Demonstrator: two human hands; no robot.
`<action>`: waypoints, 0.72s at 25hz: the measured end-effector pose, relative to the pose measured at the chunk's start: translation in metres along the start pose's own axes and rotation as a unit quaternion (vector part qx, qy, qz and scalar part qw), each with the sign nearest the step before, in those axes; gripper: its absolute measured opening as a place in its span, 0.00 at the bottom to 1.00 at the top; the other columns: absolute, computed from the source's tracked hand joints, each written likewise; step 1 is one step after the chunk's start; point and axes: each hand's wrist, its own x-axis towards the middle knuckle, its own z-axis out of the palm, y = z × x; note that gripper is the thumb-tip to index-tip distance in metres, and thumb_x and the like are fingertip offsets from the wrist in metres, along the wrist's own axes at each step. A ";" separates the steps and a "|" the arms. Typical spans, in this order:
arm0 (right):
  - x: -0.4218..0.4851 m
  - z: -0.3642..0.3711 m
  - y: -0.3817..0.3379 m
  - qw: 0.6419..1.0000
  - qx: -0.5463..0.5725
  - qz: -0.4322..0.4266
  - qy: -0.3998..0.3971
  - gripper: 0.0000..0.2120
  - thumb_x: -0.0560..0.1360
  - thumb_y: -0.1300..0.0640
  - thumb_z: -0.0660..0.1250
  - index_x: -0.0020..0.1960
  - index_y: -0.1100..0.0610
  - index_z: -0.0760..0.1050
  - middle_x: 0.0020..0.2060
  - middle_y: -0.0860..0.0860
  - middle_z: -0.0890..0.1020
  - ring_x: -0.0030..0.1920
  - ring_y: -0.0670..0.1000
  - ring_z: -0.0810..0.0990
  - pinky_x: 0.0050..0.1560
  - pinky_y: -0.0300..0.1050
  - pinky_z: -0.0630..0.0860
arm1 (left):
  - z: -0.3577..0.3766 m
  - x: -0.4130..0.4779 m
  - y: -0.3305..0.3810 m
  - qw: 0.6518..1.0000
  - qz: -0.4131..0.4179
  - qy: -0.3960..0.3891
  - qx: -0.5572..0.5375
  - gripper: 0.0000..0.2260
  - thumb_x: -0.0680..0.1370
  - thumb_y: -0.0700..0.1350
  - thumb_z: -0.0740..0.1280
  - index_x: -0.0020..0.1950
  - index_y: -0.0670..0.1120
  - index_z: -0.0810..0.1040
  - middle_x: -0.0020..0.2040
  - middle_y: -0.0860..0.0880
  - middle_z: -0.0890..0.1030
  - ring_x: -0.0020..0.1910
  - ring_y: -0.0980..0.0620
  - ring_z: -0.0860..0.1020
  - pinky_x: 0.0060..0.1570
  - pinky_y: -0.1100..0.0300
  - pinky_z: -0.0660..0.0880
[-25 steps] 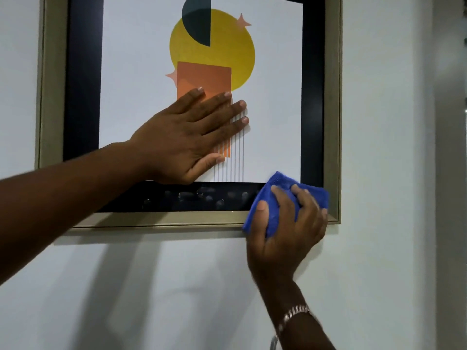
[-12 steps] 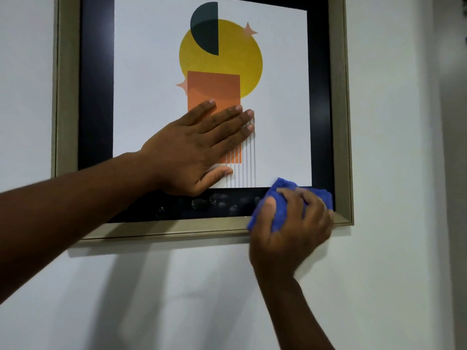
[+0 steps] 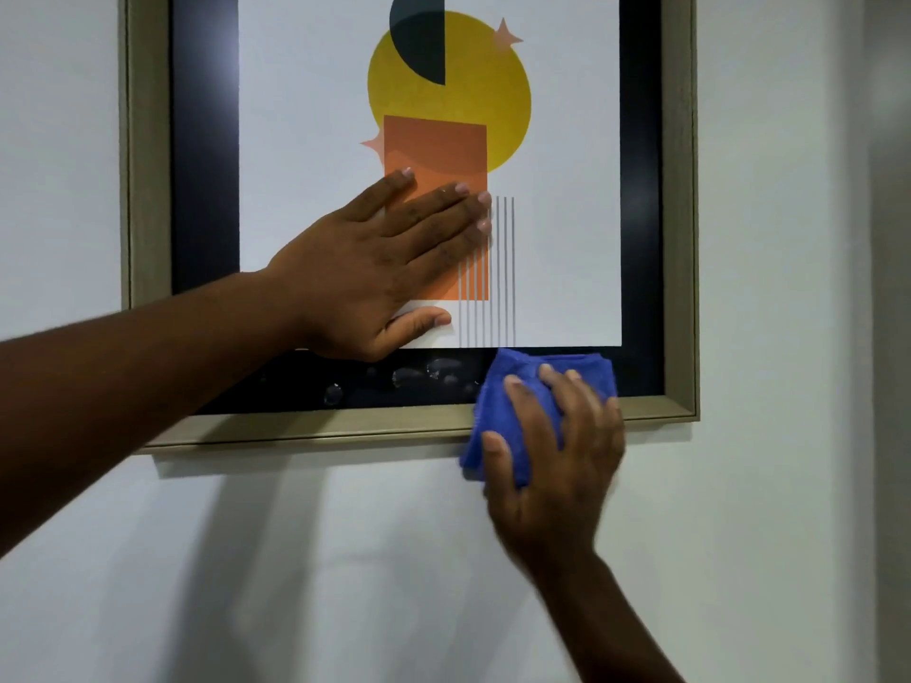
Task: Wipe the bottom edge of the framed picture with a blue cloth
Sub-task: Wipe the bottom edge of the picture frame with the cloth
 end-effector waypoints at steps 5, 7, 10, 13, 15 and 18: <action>0.011 0.010 -0.013 0.997 0.014 0.075 0.023 0.18 0.79 0.44 0.56 0.64 0.52 0.72 0.62 0.58 0.77 0.67 0.57 0.71 0.68 0.67 0.65 | -0.003 -0.014 -0.008 1.000 -0.007 -0.004 0.010 0.34 0.80 0.63 0.44 0.80 0.43 0.48 0.81 0.42 0.51 0.80 0.44 0.49 0.78 0.40 0.51; 0.000 0.000 -0.004 1.000 0.013 0.000 -0.006 0.19 0.79 0.43 0.57 0.64 0.52 0.72 0.62 0.59 0.77 0.68 0.58 0.70 0.68 0.67 0.65 | -0.003 -0.017 -0.010 1.000 -0.005 -0.007 0.006 0.35 0.80 0.63 0.43 0.80 0.44 0.47 0.81 0.42 0.50 0.81 0.44 0.49 0.78 0.40 0.51; 0.014 0.005 -0.013 0.993 0.012 0.112 0.036 0.17 0.79 0.46 0.58 0.61 0.53 0.74 0.61 0.58 0.77 0.66 0.57 0.70 0.66 0.68 0.65 | -0.003 -0.023 -0.015 1.000 -0.021 -0.002 0.007 0.35 0.79 0.64 0.43 0.80 0.43 0.46 0.81 0.42 0.50 0.81 0.44 0.48 0.78 0.41 0.50; 0.011 0.015 -0.049 0.994 0.014 0.108 0.021 0.17 0.79 0.45 0.57 0.63 0.52 0.73 0.63 0.56 0.77 0.68 0.56 0.70 0.71 0.64 0.63 | -0.003 -0.025 -0.017 1.000 -0.015 -0.002 0.000 0.36 0.79 0.64 0.42 0.80 0.43 0.46 0.81 0.41 0.50 0.81 0.44 0.48 0.78 0.40 0.50; 0.000 0.011 -0.046 0.999 0.024 0.041 0.008 0.19 0.79 0.44 0.57 0.64 0.52 0.72 0.63 0.57 0.77 0.67 0.57 0.71 0.69 0.65 0.65 | -0.003 -0.031 -0.023 1.000 -0.008 -0.007 0.000 0.36 0.79 0.64 0.42 0.80 0.43 0.46 0.82 0.42 0.49 0.81 0.44 0.48 0.78 0.41 0.50; 0.014 0.023 -0.058 0.985 0.023 0.162 0.060 0.18 0.78 0.47 0.59 0.62 0.55 0.74 0.60 0.58 0.79 0.66 0.57 0.72 0.67 0.67 0.66 | -0.001 -0.042 -0.030 1.000 -0.015 -0.003 0.011 0.36 0.79 0.65 0.43 0.80 0.44 0.45 0.82 0.42 0.49 0.81 0.45 0.47 0.78 0.41 0.50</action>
